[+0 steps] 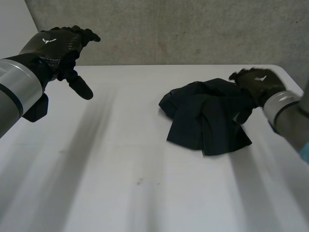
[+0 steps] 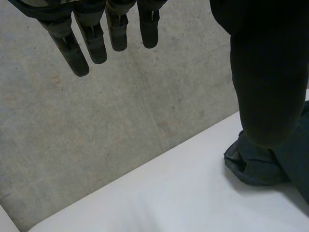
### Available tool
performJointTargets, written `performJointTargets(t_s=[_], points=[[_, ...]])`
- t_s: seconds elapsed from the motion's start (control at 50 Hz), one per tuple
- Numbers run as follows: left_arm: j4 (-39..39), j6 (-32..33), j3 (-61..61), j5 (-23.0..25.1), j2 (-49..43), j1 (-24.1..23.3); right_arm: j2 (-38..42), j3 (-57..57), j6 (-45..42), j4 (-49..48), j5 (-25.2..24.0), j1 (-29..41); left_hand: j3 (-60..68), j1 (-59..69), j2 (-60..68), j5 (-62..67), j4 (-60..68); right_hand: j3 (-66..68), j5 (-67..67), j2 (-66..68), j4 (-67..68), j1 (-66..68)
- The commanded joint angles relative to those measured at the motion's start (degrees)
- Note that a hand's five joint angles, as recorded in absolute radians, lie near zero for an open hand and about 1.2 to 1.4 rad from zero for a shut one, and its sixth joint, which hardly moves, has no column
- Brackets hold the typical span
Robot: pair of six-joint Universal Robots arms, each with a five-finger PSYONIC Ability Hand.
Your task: Fold the shorts.
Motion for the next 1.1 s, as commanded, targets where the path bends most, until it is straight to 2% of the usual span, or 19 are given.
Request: performJointTargets(t_s=[0.02, 0.08, 0.1, 0.18, 0.2, 0.32, 0.42, 0.58, 0.66, 0.68, 0.7, 0.72, 0.76, 0.86, 0.9, 0.96, 1.02, 1.1], points=[[0.8, 0.0, -0.2, 0.0, -1.0, 0.0, 11.9, -2.5, 0.0, -9.1, -0.1, 0.4, -2.5, -1.8, -1.5, -2.6, -2.0, -1.3, -3.7, -1.6, -3.6, 2.1], [0.8, 0.0, -0.2, 0.0, -1.3, 0.0, 15.1, -3.2, -0.1, -12.6, -0.4, 0.5, -2.5, -1.8, -1.5, -2.6, -2.0, -1.3, -3.7, -1.6, -3.6, 2.1], [0.8, 0.0, -0.2, 0.0, -1.3, 0.0, 16.8, -3.5, -0.2, -14.5, -0.5, 0.9, -2.5, -1.8, -1.5, -2.6, -2.0, 6.2, 3.8, 5.9, 3.9, 9.7], [1.0, 0.0, -0.3, 0.0, -1.4, 0.0, 19.3, -4.3, -0.2, -17.5, -0.6, 1.8, -2.5, -1.8, -1.5, -2.6, -2.0, 68.5, 66.1, 68.3, 66.3, 72.0], [1.1, 0.1, -0.3, 0.0, -1.4, 0.0, 19.4, -4.3, -0.2, -17.7, -0.7, 2.4, -2.5, -1.8, -1.5, -2.6, -2.0, 68.7, 66.2, 68.4, 66.4, 72.1], [1.3, 0.1, -0.3, 0.0, -0.9, 0.1, 16.8, -4.5, 0.1, -17.2, -4.1, 12.1, -2.5, -1.8, -1.5, -2.6, -2.0, 68.7, 66.3, 68.4, 66.4, 72.1], [1.3, 0.1, -0.3, 0.0, -0.5, 0.2, 10.5, -5.9, 7.1, -17.4, -6.4, 22.1, -2.5, -1.8, -1.5, -2.6, -2.0, 68.7, 66.3, 68.4, 66.4, 72.1], [1.4, 0.0, 0.0, -0.2, -0.4, 0.3, 10.6, -9.0, 25.5, -19.1, -6.9, 29.2, -2.5, -1.8, -1.5, -2.6, -2.0, 68.7, 66.3, 68.4, 66.4, 72.1], [2.1, -0.1, 0.1, -1.4, -0.4, 0.4, 13.7, -10.3, 26.4, -17.9, -6.9, 32.0, -2.5, -1.8, -1.5, -2.6, -2.0, 68.7, 66.3, 68.4, 66.4, 72.1], [2.3, -0.1, 0.0, -1.8, -0.4, 0.4, 13.9, -10.4, 26.1, -17.7, -6.8, 32.1, -2.5, -1.8, -1.5, -2.6, -2.0, 63.2, 60.8, 63.0, 61.0, 66.7], [2.4, 0.0, 0.0, -2.0, -0.5, 0.4, 13.9, -10.5, 25.6, -17.2, -6.5, 32.1, -2.5, -1.8, -1.5, -2.6, -2.0, 51.2, 48.8, 50.9, 48.9, 54.7], [2.4, 0.0, 0.0, -2.1, -0.5, 0.3, 14.0, -10.9, 24.7, -16.2, -5.7, 31.9, -2.5, -1.8, -1.5, -2.6, -2.0, 30.1, 27.7, 29.8, 27.8, 33.6], [2.4, 0.0, -0.1, -2.1, -0.5, 0.3, 13.9, -11.2, 23.5, -14.9, -4.6, 31.6, -2.5, -1.8, -1.5, -2.6, -2.0, 19.8, 17.4, 19.5, 17.6, 23.3], [2.4, 0.0, -0.3, -2.3, -0.5, 0.1, 9.7, -11.1, 17.9, -12.1, 2.3, 23.1, -2.5, -1.8, -1.5, -2.6, -2.0, 13.9, 11.5, 13.6, 11.7, 17.4], [2.4, 0.0, -0.3, -2.3, -0.5, 0.1, 8.7, -10.5, 12.9, -10.5, 4.9, 16.9, -2.5, -1.8, -1.5, -2.6, -2.0, 5.2, 2.8, 4.9, 2.9, 8.7], [2.4, 0.0, -0.4, -2.2, -0.4, 0.0, 9.9, -9.7, 8.7, -8.5, 5.2, 11.6, -2.5, -1.8, -1.5, -2.6, -2.0, 2.0, -0.5, 1.7, -0.3, 5.4], [2.4, 0.0, -0.4, -2.3, -0.5, 0.0, 12.4, -9.3, 8.7, -7.9, 4.8, 8.2, -2.5, -1.8, -1.5, -2.6, -2.0, -0.6, -3.0, -0.8, -2.8, 2.9], [2.5, 0.0, -0.7, -2.2, -1.0, 0.0, 17.3, -10.1, 10.0, -7.8, 1.9, 2.7, -2.5, -1.8, -1.5, -2.6, -2.0, -0.4, -2.8, -0.7, -2.7, 3.1]])
